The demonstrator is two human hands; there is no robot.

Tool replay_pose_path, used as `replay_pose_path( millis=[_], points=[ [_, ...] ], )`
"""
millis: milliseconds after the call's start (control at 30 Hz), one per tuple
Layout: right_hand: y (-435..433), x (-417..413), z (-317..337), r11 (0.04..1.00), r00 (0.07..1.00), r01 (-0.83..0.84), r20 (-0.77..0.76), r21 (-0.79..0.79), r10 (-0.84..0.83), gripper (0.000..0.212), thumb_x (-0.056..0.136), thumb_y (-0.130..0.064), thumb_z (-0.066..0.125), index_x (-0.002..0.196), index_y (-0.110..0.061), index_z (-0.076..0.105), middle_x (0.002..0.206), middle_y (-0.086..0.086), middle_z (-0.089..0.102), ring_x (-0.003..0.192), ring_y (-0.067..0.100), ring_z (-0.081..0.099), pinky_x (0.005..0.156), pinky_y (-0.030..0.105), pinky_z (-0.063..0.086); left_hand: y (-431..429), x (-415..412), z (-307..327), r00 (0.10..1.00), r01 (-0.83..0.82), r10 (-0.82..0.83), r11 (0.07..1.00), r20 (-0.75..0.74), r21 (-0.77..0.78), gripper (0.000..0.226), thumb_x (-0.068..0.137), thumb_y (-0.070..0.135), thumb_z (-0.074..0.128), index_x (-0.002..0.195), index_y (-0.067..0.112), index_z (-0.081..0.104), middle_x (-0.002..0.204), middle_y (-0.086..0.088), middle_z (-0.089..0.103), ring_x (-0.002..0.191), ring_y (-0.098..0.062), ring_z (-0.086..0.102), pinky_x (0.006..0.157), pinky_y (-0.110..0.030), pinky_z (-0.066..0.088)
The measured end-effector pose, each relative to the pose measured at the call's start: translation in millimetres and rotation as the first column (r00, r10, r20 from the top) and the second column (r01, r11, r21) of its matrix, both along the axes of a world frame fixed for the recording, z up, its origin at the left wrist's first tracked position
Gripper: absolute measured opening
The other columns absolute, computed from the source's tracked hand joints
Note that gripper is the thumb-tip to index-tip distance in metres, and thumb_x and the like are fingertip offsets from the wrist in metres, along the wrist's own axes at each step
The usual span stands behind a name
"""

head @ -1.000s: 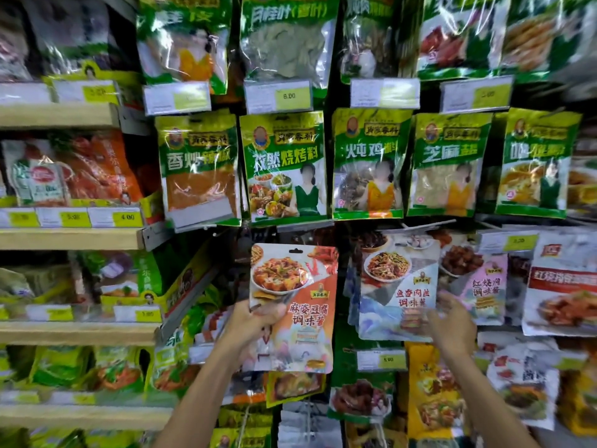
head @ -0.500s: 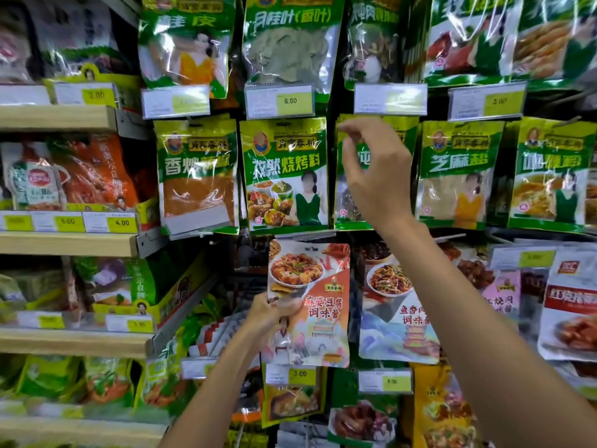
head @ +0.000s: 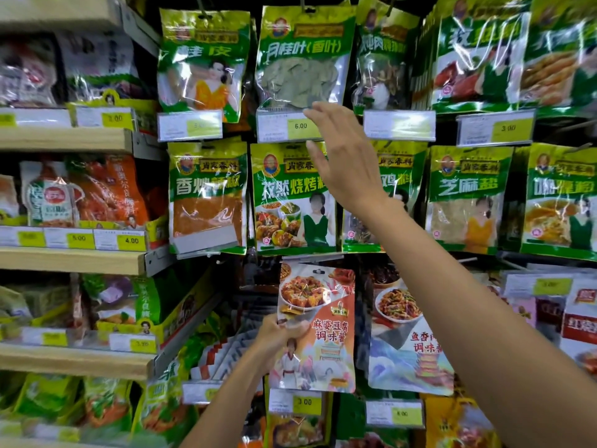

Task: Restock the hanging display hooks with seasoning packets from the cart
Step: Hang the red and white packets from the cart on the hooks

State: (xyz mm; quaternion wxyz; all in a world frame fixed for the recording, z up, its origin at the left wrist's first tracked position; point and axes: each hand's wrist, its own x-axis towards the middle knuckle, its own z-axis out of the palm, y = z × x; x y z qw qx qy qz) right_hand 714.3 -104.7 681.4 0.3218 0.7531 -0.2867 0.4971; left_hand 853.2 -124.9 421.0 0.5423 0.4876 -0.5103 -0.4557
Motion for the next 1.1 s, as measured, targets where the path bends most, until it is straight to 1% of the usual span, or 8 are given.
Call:
replay_pose_path(
  millis=[133, 300, 467, 567, 733, 800, 933, 1100],
  points=[
    [-16, 11, 10, 0.995, 0.993, 0.098, -0.07, -0.002, -0.098, 0.045, 0.101, -0.022, 0.044, 0.142, -0.006, 0.04, 0.147, 0.009, 0.041, 0.139, 0.022, 0.033, 0.114, 0.028, 0.026, -4, 2, 0, 1.0, 0.006, -0.006, 1.0, -0.008, 0.016, 0.013, 0.086, 0.01, 0.068, 0.09, -0.001, 0.062, 0.063, -0.002, 0.061, 0.051, -0.01, 0.054, 0.049, -0.023, 0.042],
    [-29, 19, 20, 0.985, 0.984, 0.169, -0.058, -0.041, -0.171, 0.042, 0.099, -0.021, 0.047, 0.138, -0.006, 0.043, 0.141, 0.009, 0.045, 0.134, 0.021, 0.037, 0.111, 0.029, 0.029, -8, 8, -2, 0.996, 0.055, -0.051, 0.997, -0.079, 0.045, 0.039, 0.08, 0.039, 0.066, 0.076, 0.0, 0.066, 0.054, -0.003, 0.062, 0.05, -0.014, 0.058, 0.053, -0.026, 0.048],
    [-32, 16, 19, 0.989, 0.99, 0.14, -0.025, -0.044, -0.141, 0.045, 0.099, -0.026, 0.048, 0.138, -0.004, 0.044, 0.14, 0.012, 0.046, 0.134, 0.024, 0.038, 0.111, 0.027, 0.027, -23, 12, -6, 0.996, -0.064, 0.07, 0.994, -0.063, 0.088, 0.069, 0.079, 0.06, 0.056, 0.101, -0.004, 0.069, 0.105, -0.014, 0.069, 0.102, -0.023, 0.062, 0.099, -0.043, 0.044],
    [-31, 14, 16, 0.993, 0.993, 0.115, -0.01, -0.032, -0.115, 0.049, 0.098, -0.027, 0.049, 0.139, -0.001, 0.042, 0.141, 0.013, 0.045, 0.135, 0.024, 0.036, 0.114, 0.025, 0.023, -30, 10, -5, 0.991, -0.131, 0.134, 0.987, -0.029, 0.093, 0.075, 0.066, 0.071, 0.052, 0.088, 0.001, 0.064, 0.096, -0.015, 0.064, 0.092, -0.02, 0.061, 0.087, -0.037, 0.044],
    [-33, 12, 17, 0.994, 0.994, 0.107, -0.009, -0.026, -0.108, 0.05, 0.098, -0.028, 0.05, 0.139, -0.001, 0.043, 0.14, 0.013, 0.045, 0.134, 0.025, 0.037, 0.113, 0.025, 0.022, -45, -1, -10, 0.985, -0.157, 0.164, 0.982, -0.058, 0.108, 0.065, 0.085, 0.06, 0.051, 0.075, -0.002, 0.064, 0.097, -0.022, 0.067, 0.102, -0.034, 0.061, 0.1, -0.05, 0.044],
    [-34, 11, 17, 0.994, 0.994, 0.108, -0.015, -0.026, -0.109, 0.05, 0.098, -0.029, 0.049, 0.139, -0.001, 0.042, 0.14, 0.012, 0.045, 0.135, 0.024, 0.037, 0.113, 0.024, 0.022, -50, -6, -11, 0.978, -0.18, 0.19, 0.977, -0.083, 0.118, 0.063, 0.087, 0.056, 0.052, 0.085, -0.005, 0.066, 0.099, -0.023, 0.067, 0.102, -0.035, 0.061, 0.1, -0.051, 0.044],
    [-34, 9, 16, 0.995, 0.995, 0.098, -0.017, -0.019, -0.099, 0.05, 0.099, -0.028, 0.048, 0.14, -0.002, 0.041, 0.141, 0.012, 0.044, 0.135, 0.024, 0.037, 0.113, 0.025, 0.023, -55, -15, -3, 0.969, -0.23, 0.239, 0.964, -0.058, 0.131, 0.057, 0.092, 0.053, 0.047, 0.069, 0.001, 0.056, 0.087, -0.024, 0.058, 0.098, -0.042, 0.06, 0.089, -0.043, 0.045],
    [-26, 8, 12, 0.999, 0.999, 0.053, 0.003, 0.009, -0.053, 0.05, 0.098, -0.024, 0.05, 0.14, 0.0, 0.041, 0.143, 0.014, 0.044, 0.137, 0.025, 0.036, 0.115, 0.029, 0.027, -55, -13, 3, 0.977, -0.187, 0.201, 0.967, -0.067, 0.17, 0.059, 0.093, 0.051, 0.045, 0.101, -0.005, 0.059, 0.085, -0.018, 0.056, 0.085, -0.033, 0.055, 0.076, -0.042, 0.041]
  ],
)
